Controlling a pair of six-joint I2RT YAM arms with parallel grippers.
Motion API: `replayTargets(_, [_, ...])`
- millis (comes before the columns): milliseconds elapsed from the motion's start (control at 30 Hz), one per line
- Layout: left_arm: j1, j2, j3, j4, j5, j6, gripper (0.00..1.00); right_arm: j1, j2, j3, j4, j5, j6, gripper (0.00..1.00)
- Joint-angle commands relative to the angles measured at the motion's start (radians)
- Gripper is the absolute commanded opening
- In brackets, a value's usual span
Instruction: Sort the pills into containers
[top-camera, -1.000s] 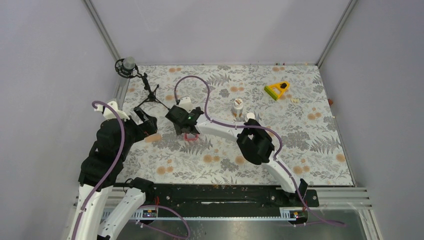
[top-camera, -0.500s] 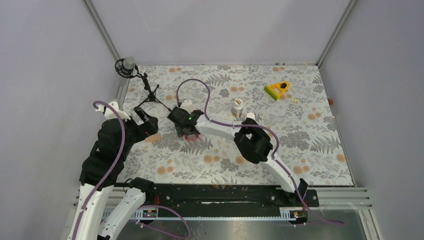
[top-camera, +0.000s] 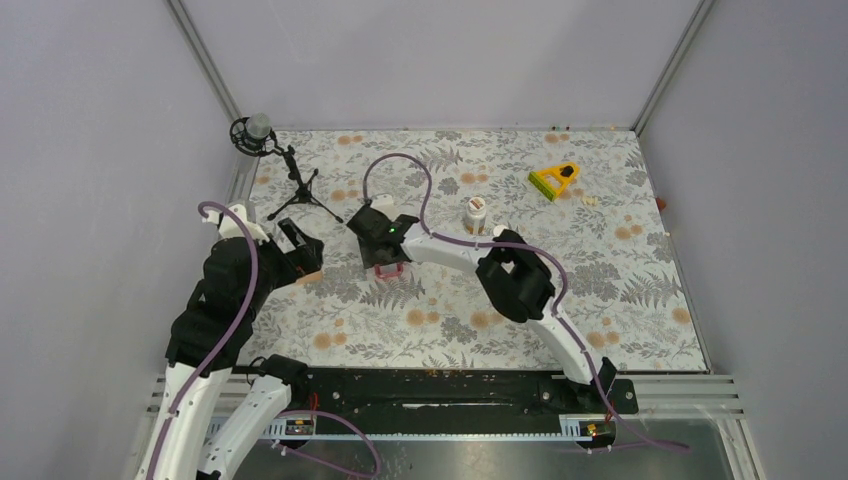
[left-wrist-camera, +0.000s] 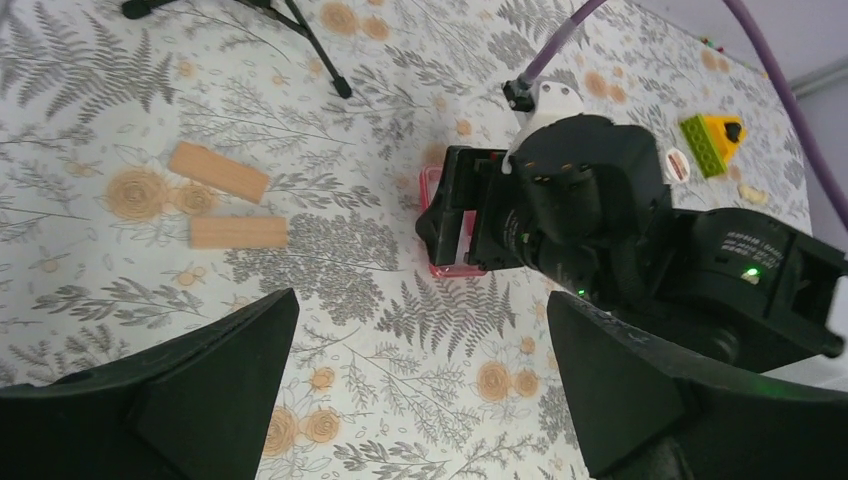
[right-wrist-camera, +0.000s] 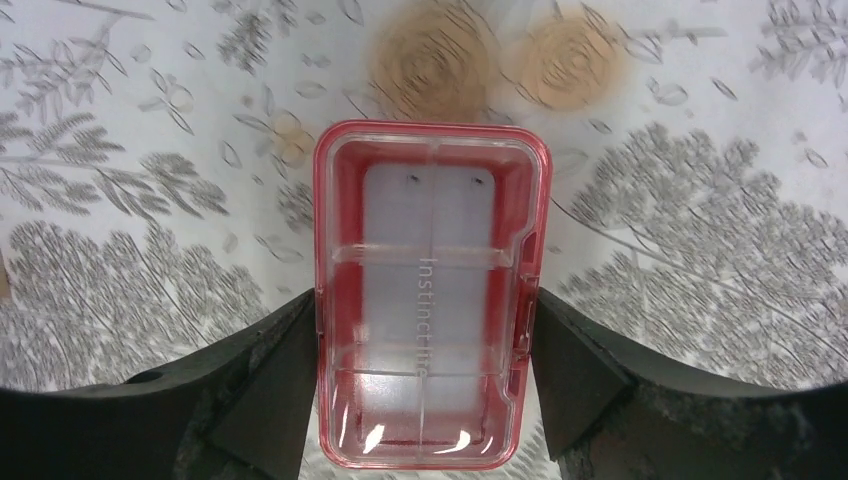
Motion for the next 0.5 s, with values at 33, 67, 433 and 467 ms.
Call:
replayTargets(33, [0.006,0.001,-0.063,0.129,0.161,0.001,0.99,-0.082,-0.228,-0.219,0.189,-0.269,-0.013,0.51])
replayTargets(67, [0.006,-0.001,-0.083,0.151,0.2,-0.003,0.99,-0.095,-0.259,-0.255,0.216,-0.308,-0.01,0.51])
replayTargets(433, [0.006,0.102,-0.281,0.481,0.512,-0.095,0.95,-0.249,-0.467,-0.482,0.451,-0.784,0.103,0.5])
replayTargets(467, [0.007,0.107,-0.305,0.519,0.539,-0.101,0.95,-0.259,-0.474,-0.495,0.478,-0.818,0.125,0.5])
